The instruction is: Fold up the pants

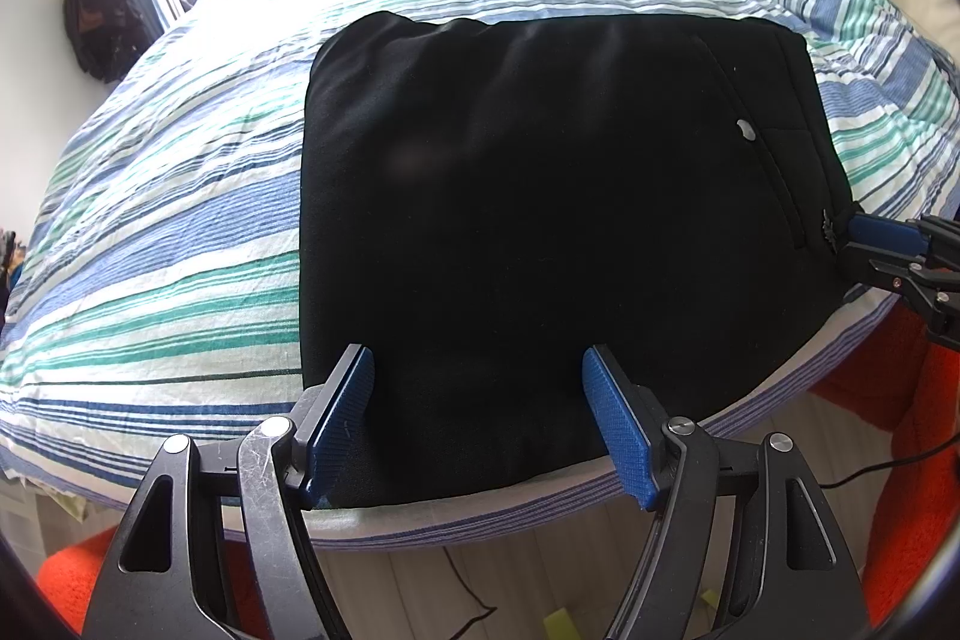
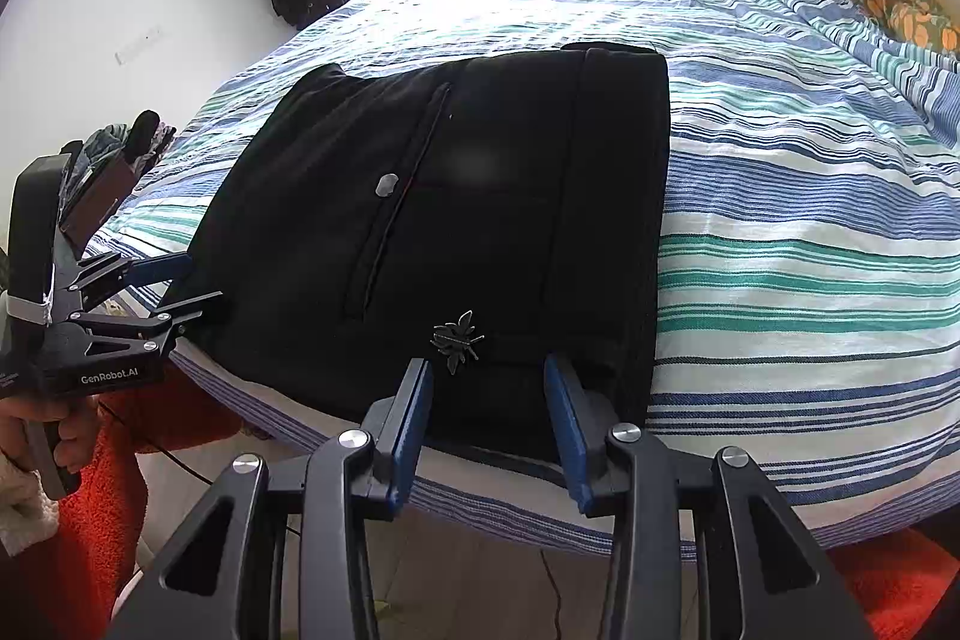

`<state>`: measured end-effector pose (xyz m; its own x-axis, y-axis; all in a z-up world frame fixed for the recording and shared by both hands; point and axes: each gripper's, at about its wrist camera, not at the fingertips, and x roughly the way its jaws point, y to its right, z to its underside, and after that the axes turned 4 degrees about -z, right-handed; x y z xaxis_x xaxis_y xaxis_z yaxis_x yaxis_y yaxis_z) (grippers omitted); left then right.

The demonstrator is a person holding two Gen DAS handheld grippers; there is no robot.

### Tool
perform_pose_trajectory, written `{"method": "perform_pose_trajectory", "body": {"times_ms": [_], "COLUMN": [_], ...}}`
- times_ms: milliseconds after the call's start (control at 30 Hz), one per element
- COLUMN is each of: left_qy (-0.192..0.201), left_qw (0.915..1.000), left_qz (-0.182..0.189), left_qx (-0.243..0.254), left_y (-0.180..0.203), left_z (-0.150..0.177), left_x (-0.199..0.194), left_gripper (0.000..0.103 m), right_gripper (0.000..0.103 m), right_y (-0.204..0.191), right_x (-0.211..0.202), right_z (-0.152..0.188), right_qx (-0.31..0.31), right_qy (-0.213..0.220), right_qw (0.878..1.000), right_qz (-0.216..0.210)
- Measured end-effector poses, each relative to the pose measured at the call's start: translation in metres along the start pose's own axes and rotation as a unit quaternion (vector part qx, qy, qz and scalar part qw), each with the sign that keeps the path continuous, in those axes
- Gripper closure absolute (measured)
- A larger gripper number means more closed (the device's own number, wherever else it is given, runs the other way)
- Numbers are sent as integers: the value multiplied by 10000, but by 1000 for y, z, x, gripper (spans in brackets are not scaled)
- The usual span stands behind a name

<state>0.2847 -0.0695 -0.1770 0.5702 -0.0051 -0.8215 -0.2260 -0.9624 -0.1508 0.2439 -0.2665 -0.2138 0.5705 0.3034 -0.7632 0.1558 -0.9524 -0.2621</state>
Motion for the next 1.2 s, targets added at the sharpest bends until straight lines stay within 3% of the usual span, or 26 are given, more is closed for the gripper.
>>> {"method": "perform_pose_trajectory", "body": {"times_ms": [1200], "left_qy": [2], "left_qw": [10000], "left_qz": [1], "left_qx": [3], "left_y": [0], "left_z": [0], "left_x": [0], "left_gripper": [28], "right_gripper": [63], "right_y": [1], "right_x": [0], "right_z": [2], "right_qx": [-20], "right_qy": [-2], "right_qw": [10000], "right_qz": [19]}}
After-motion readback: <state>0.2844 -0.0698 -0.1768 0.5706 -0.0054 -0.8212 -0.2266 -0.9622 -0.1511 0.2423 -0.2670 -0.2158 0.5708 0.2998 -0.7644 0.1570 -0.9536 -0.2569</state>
